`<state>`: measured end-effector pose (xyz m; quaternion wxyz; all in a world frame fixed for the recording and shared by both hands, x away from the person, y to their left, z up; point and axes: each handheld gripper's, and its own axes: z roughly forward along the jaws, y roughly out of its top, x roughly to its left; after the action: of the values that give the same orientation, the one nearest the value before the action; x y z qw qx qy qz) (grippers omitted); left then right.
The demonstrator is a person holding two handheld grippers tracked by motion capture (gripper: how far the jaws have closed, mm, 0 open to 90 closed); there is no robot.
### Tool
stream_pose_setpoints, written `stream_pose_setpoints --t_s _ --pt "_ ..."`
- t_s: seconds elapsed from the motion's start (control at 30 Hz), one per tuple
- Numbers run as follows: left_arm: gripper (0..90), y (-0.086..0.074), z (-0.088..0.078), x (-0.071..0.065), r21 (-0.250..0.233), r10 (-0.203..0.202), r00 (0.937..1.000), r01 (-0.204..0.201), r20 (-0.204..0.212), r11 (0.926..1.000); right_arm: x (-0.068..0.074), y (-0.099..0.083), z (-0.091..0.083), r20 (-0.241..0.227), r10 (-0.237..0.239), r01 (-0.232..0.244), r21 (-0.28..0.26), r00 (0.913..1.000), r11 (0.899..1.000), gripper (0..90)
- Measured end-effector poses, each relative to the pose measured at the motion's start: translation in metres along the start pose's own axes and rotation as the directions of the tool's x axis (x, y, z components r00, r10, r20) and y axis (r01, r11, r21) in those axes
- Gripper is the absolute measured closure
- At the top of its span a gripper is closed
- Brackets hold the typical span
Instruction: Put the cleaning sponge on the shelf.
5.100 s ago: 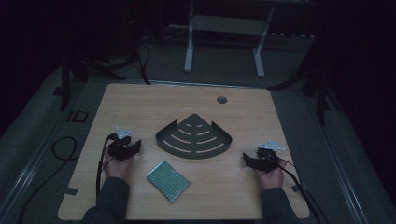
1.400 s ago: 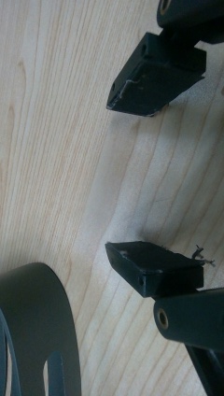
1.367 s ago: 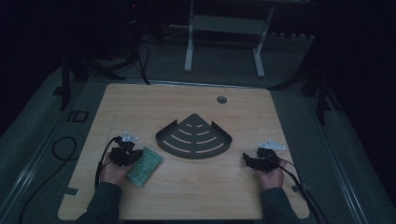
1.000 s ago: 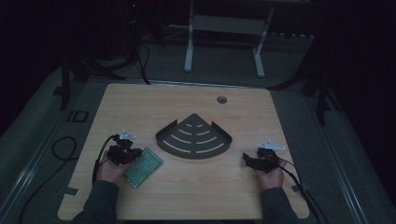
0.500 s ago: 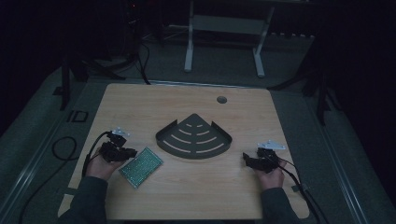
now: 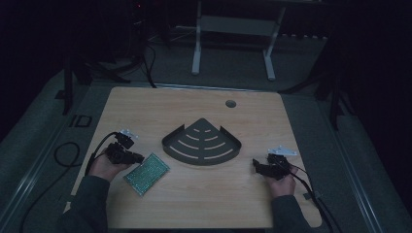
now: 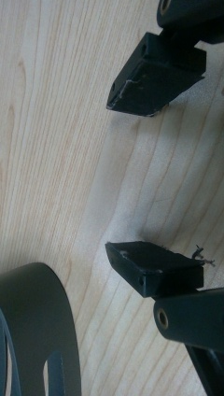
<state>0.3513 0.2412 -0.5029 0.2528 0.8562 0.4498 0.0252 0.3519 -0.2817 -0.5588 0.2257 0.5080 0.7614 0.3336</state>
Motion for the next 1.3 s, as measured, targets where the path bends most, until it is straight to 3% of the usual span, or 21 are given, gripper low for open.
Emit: stream_pose_setpoints --t_s 0.37,0.67,1.1,1.3 --pt "78.7 0.005 0.003 0.007 0.083 -0.02 0.9994 0.017 0.03 0.9964 0.0 0.0 0.0 0.0 0.0 0.0 0.0 1.0 1.0 25.8" --pt "78.7 0.008 0.009 0.011 0.133 -0.007 0.9985 0.0 0.054 0.9912 0.0 0.0 0.0 0.0 0.0 0.0 0.0 1.0 1.0 25.8" --pt "78.8 0.01 0.015 0.013 0.158 -0.004 0.9977 -0.007 0.067 0.9874 0.0 0.0 0.0 0.0 0.0 0.0 0.0 1.0 1.0 25.8" --pt "75.9 0.011 0.019 0.018 0.192 -0.035 0.9956 0.018 0.087 0.9813 0.0 0.0 0.0 0.0 0.0 0.0 0.0 1.0 1.0 25.8"
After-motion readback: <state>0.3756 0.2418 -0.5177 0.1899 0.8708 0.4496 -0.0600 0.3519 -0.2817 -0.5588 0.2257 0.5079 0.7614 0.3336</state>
